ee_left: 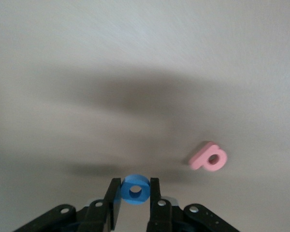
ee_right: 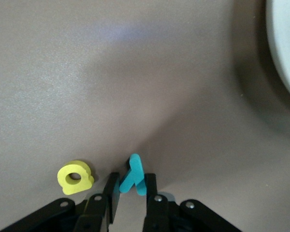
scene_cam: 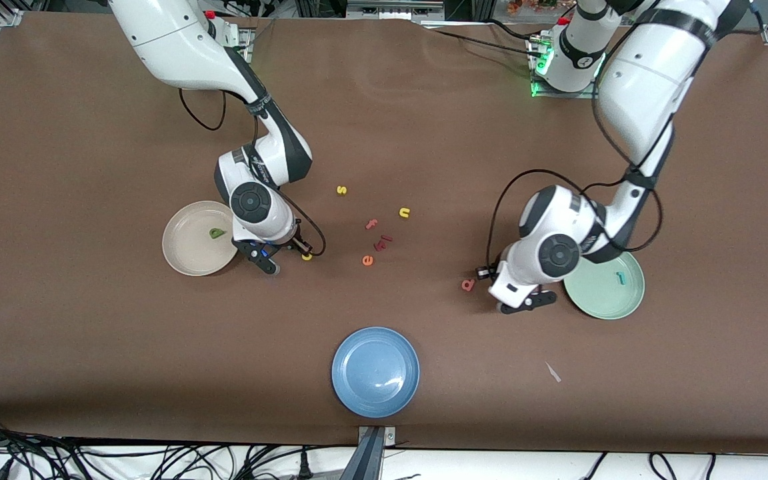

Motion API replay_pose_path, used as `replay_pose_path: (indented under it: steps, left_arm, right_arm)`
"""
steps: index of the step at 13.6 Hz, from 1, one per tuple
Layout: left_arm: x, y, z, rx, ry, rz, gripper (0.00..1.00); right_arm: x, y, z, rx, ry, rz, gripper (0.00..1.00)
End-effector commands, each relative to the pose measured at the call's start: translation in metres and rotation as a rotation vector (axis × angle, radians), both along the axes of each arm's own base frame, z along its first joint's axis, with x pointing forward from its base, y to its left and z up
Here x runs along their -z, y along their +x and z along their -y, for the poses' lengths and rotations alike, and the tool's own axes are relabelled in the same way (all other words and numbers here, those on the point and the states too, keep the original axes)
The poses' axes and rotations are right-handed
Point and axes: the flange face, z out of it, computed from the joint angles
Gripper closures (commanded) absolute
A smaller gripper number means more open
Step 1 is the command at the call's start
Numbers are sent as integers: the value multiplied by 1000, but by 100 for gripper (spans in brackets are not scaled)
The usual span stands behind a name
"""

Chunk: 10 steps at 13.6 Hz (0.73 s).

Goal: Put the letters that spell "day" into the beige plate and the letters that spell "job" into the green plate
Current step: 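Drop teal y on the cream plate while the left gripper drops blue o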

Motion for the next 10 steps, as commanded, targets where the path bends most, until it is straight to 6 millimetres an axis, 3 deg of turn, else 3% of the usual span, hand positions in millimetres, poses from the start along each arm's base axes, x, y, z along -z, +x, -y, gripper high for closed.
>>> replay_pose_path:
  steps: [1, 4, 6, 8, 10]
  left_arm:
    - [-60, 4, -80, 68, 41, -36, 91]
    - [-47, 5, -177, 124, 2, -115, 91]
    - [-23, 6, -222, 142, -1, -127, 91]
    - [9, 10, -237, 160, 30, -101, 91]
    - [22, 10, -249, 149, 28, -100, 85]
  right_arm:
    - [4, -2, -1, -7, -13, 4, 80]
    - [-31, 14, 18, -40, -28, 38, 80]
    - [-54, 26, 54, -118, -62, 0, 80]
    - [-65, 34, 98, -200, -90, -48, 80]
    - [-71, 33, 130, -254, -101, -90, 80]
